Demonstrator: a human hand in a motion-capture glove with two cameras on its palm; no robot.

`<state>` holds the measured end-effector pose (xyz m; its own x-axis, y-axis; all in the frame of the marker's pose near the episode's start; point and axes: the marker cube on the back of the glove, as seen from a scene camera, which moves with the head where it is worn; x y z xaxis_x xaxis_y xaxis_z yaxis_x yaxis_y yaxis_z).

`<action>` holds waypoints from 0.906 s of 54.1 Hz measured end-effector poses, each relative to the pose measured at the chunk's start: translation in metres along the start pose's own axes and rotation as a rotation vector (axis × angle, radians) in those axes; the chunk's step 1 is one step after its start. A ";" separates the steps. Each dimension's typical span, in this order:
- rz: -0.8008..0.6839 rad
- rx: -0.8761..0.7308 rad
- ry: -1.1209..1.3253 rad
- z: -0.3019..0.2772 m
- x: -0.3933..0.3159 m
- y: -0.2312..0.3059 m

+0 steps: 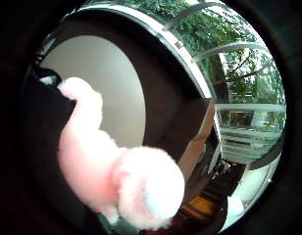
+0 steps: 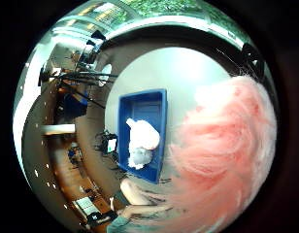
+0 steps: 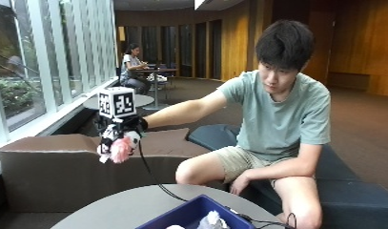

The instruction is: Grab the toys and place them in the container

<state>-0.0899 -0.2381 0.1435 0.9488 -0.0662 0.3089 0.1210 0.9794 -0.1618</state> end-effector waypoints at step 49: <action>-0.118 -0.246 0.102 0.005 -0.232 -0.011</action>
<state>-0.3130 -0.2322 0.0779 0.9469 -0.2079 0.2454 0.2876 0.8887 -0.3569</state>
